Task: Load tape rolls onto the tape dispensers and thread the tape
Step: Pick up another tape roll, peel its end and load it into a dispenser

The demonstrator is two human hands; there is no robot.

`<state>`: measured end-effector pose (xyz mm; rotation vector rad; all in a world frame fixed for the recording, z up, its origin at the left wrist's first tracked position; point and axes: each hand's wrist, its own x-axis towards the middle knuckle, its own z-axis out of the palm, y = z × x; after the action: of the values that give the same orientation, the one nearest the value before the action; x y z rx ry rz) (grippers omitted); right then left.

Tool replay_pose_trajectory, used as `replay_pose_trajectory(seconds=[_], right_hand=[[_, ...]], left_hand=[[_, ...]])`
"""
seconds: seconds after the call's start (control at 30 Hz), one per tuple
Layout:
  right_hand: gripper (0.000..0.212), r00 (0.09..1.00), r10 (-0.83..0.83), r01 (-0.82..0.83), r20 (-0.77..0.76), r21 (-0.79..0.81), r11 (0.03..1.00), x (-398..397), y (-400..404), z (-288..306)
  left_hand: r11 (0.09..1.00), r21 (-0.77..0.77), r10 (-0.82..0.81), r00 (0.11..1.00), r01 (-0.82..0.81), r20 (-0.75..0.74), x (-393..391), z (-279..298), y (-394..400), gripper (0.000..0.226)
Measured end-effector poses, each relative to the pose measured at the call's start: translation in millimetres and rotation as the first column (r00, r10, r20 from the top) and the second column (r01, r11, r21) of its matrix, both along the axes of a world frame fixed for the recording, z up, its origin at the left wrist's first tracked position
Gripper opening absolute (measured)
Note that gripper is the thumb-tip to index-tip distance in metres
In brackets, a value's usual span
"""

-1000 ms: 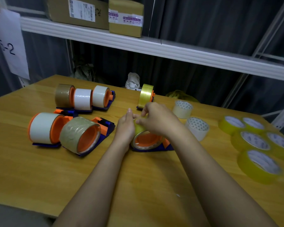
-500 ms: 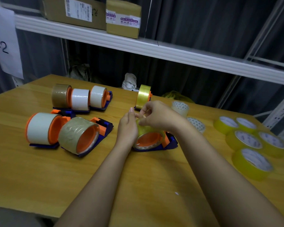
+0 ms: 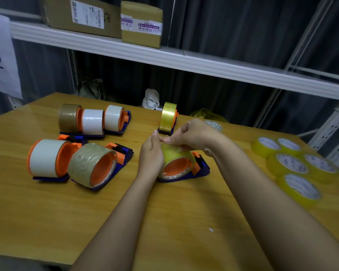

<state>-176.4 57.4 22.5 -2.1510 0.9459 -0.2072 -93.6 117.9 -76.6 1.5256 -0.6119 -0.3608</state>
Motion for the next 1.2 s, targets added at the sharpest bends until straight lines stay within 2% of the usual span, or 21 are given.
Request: replay_pose_trajectory(seconds=[0.1, 0.2, 0.27, 0.47, 0.6, 0.77, 0.87, 0.97, 1.2], right_hand=[[0.036, 0.996, -0.026, 0.031, 0.084, -0.052, 0.998, -3.0, -0.2, -8.3], [0.022, 0.995, -0.011, 0.048, 0.098, -0.385, 0.922, -2.7, 10.2, -21.0], [0.02, 0.995, 0.017, 0.038, 0.098, -0.527, 0.849, -1.6, 14.8, -26.1], [0.018, 0.976, 0.014, 0.111, 0.216, -0.559, 0.822, -9.0, 5.7, -33.8], [0.015, 0.884, -0.155, 0.357, 0.442, -0.422, 0.834, -36.7, -23.8, -21.8], [0.016, 0.86, -0.134, 0.269, 0.492, -0.215, 0.939, -60.1, -38.6, -22.3], [0.017, 0.831, -0.175, 0.283, 0.528, -0.13, 0.95, -66.3, -43.8, -32.4], [0.017, 0.811, -0.254, 0.326, 0.527, -0.047, 0.944, -70.4, -50.1, -51.8], [0.015, 0.766, -0.356, 0.342, 0.536, 0.129, 0.931, -66.3, -59.1, -82.6]], left_hand=[[1.0, 0.004, 0.012, 1.0, -0.012, 0.01, -0.1, -0.2, 0.1, 0.05], [0.999, 0.039, 0.004, 0.999, -0.006, 0.048, -1.5, -1.3, -0.5, 0.052], [0.999, 0.048, -0.007, 0.998, 0.004, 0.061, -2.3, -0.7, 0.5, 0.053], [0.998, 0.066, -0.002, 0.997, -0.003, 0.073, -0.1, 5.3, 3.6, 0.051], [0.999, 0.046, 0.001, 0.998, -0.004, 0.068, 6.1, 3.3, 8.8, 0.05], [1.0, 0.03, -0.011, 0.999, 0.01, 0.041, 7.6, 1.2, 9.2, 0.047], [0.999, 0.024, -0.032, 0.999, 0.032, -0.029, 12.8, 1.2, 7.0, 0.041], [0.997, 0.031, -0.076, 0.997, 0.077, -0.034, 14.2, 0.8, 6.8, 0.034], [0.986, 0.03, -0.165, 0.986, 0.165, -0.012, 13.4, 4.7, 7.7, 0.064]])
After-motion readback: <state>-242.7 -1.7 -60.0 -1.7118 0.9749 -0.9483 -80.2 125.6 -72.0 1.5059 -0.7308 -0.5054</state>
